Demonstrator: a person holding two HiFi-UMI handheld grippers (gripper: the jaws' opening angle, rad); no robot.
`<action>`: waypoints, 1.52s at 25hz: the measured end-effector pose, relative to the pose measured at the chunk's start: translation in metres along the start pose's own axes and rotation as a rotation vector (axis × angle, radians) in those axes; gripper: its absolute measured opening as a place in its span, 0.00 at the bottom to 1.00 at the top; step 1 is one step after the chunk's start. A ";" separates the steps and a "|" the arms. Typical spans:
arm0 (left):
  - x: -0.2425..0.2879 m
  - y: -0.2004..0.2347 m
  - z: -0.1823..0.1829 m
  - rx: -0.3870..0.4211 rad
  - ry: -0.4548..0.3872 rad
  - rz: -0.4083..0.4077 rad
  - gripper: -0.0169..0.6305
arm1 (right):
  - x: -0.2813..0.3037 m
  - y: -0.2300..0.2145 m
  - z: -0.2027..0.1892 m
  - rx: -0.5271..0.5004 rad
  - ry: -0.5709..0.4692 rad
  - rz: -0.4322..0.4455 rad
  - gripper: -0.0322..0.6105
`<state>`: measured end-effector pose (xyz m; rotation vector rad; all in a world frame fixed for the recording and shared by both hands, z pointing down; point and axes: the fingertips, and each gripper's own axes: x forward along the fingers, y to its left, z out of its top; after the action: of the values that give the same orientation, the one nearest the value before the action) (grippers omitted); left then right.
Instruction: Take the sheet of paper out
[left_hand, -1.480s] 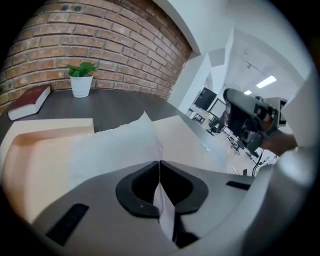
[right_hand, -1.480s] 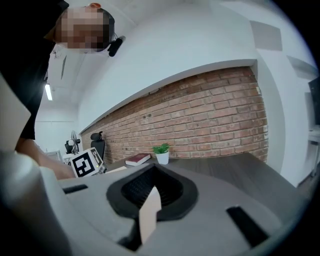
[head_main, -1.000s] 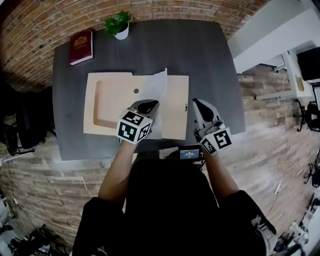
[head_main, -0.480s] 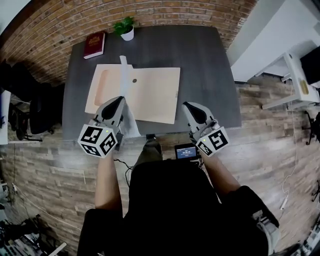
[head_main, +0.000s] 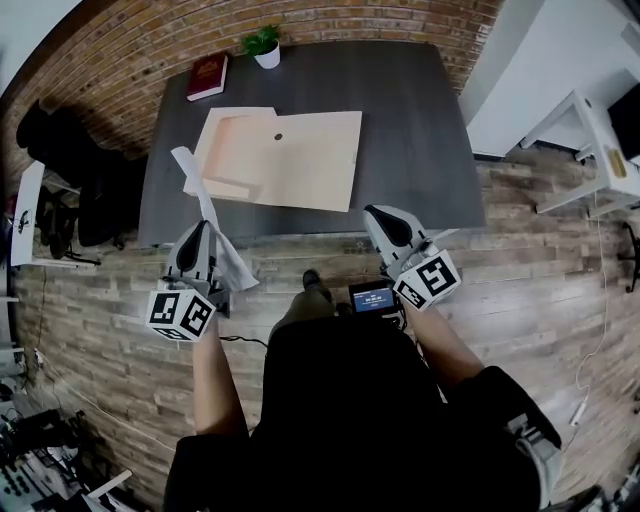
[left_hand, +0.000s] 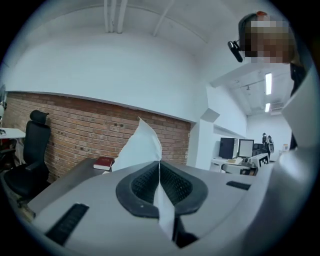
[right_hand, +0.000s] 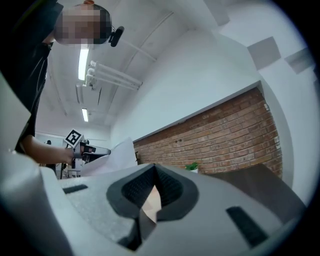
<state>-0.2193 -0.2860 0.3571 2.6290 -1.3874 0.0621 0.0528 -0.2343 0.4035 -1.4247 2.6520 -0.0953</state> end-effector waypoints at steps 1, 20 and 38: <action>-0.010 -0.001 -0.003 -0.002 -0.007 0.007 0.02 | -0.005 0.006 0.000 -0.002 -0.001 0.000 0.05; -0.179 0.007 -0.071 -0.121 -0.106 0.051 0.02 | -0.063 0.137 -0.023 -0.028 0.085 0.004 0.05; -0.347 -0.033 -0.157 -0.200 -0.102 -0.003 0.02 | -0.149 0.301 -0.048 -0.094 0.162 -0.005 0.05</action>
<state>-0.3828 0.0419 0.4680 2.4992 -1.3428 -0.2033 -0.1212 0.0560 0.4282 -1.5124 2.8172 -0.0914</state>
